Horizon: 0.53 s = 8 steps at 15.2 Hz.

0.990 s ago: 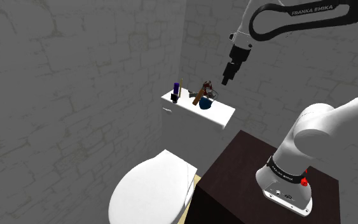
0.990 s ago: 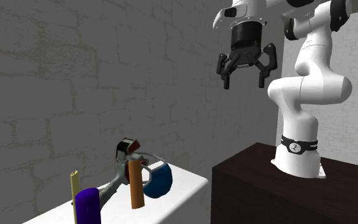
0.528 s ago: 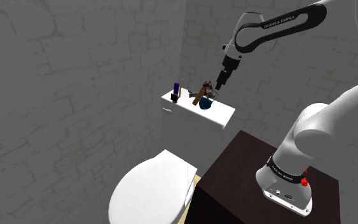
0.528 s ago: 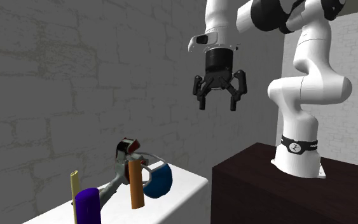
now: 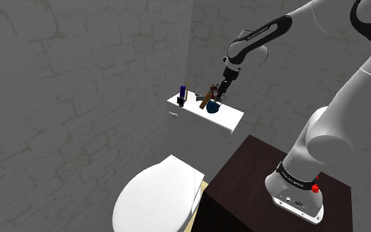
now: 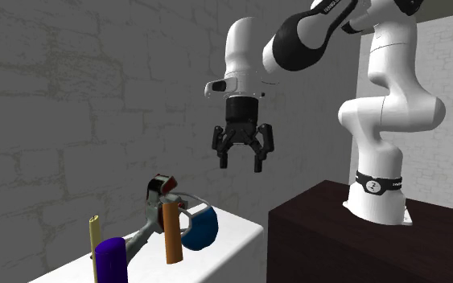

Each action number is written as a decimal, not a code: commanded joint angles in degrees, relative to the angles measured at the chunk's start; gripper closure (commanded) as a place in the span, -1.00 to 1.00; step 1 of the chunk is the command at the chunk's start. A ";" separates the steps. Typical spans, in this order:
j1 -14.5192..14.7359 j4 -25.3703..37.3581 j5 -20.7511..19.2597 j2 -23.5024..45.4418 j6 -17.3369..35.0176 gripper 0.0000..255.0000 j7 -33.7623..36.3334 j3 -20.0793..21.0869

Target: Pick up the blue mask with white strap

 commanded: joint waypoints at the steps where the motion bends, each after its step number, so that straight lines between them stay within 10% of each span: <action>1: 0.39 3.06 4.67 5.36 1.31 -1.00 -5.37 -1.34; 8: -2.36 10.82 17.33 19.01 3.71 -1.00 -18.10 -0.11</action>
